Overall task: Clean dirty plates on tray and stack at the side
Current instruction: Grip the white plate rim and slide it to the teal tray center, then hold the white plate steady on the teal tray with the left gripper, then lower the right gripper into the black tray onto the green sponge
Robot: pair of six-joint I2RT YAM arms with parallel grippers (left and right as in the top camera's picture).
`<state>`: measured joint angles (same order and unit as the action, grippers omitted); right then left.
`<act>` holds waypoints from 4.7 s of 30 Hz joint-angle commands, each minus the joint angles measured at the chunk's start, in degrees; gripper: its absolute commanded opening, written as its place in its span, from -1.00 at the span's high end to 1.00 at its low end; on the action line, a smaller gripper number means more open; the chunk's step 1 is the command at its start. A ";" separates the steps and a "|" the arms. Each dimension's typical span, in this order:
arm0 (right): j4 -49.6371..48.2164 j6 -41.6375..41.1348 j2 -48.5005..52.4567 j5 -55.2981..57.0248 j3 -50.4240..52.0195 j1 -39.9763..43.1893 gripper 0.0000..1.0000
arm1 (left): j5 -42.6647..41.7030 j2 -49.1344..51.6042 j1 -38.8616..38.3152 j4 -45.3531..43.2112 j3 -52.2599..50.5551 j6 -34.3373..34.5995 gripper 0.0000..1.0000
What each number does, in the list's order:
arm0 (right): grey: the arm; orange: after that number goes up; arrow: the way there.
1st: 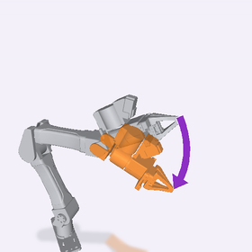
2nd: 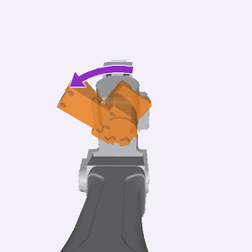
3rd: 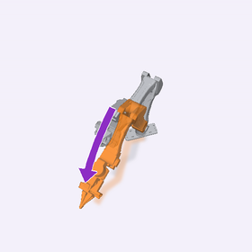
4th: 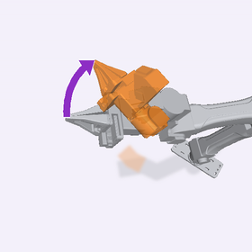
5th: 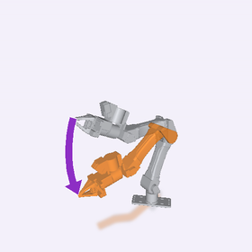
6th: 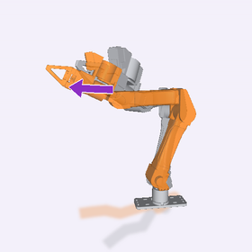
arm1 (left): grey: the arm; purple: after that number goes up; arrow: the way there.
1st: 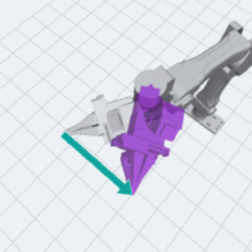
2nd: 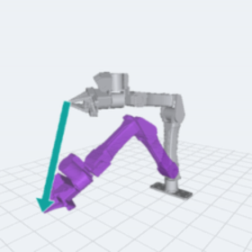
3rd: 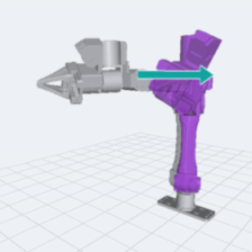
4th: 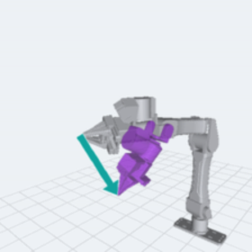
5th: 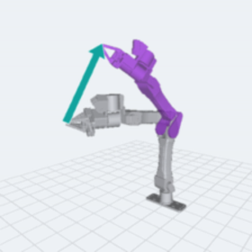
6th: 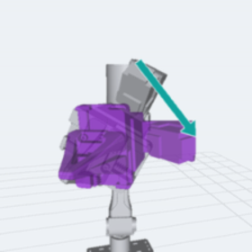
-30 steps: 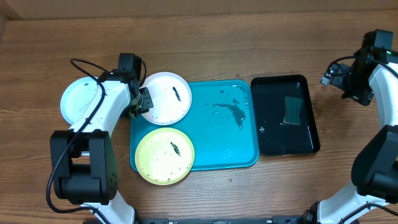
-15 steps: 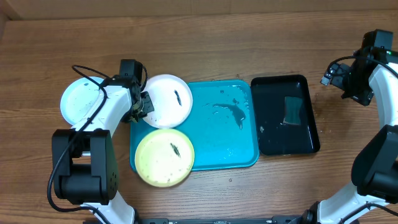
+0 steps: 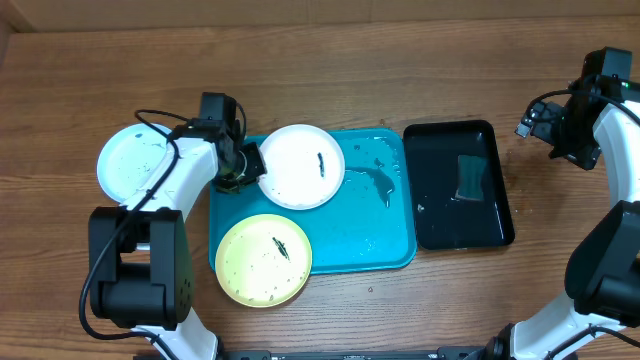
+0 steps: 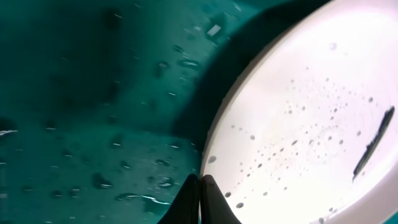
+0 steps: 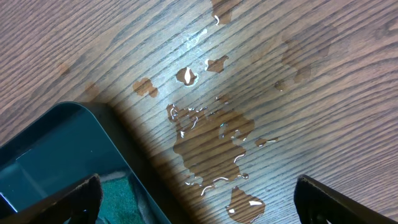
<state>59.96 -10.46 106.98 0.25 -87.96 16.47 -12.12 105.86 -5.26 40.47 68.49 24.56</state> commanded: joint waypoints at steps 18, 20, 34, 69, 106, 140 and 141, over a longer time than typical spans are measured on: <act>-0.28 -0.28 -1.31 0.11 -1.27 0.15 -1.00 | -2.45 -0.22 -10.16 0.68 -0.24 5.25 0.83; -0.28 -0.26 -1.33 0.11 -1.27 0.15 -1.00 | -2.49 -0.24 -10.12 1.14 -0.09 4.90 0.60; -0.28 -0.26 -1.33 0.11 -1.27 0.15 -1.00 | 2.21 -0.22 -9.73 5.55 6.40 0.74 0.09; -0.28 -0.31 -1.33 -1.99 -1.27 0.15 -1.00 | 7.58 -0.20 -13.94 -2.38 0.85 -2.12 0.43; 6.56 1.46 -1.31 -3.26 5.09 -18.84 -0.59 | 8.09 2.14 -15.02 -4.24 -1.79 -2.12 0.88; -9.79 -1.64 -1.31 11.93 18.91 -22.84 -0.34 | 8.07 2.12 -14.97 -0.90 -0.33 -2.29 0.92; -10.23 -1.64 -1.31 11.93 19.26 -22.84 -0.31 | 8.07 2.12 -14.97 -0.90 -0.33 -2.29 0.92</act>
<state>50.72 -10.68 107.00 10.00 -69.82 -6.46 -4.25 107.07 -19.90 39.18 67.59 23.53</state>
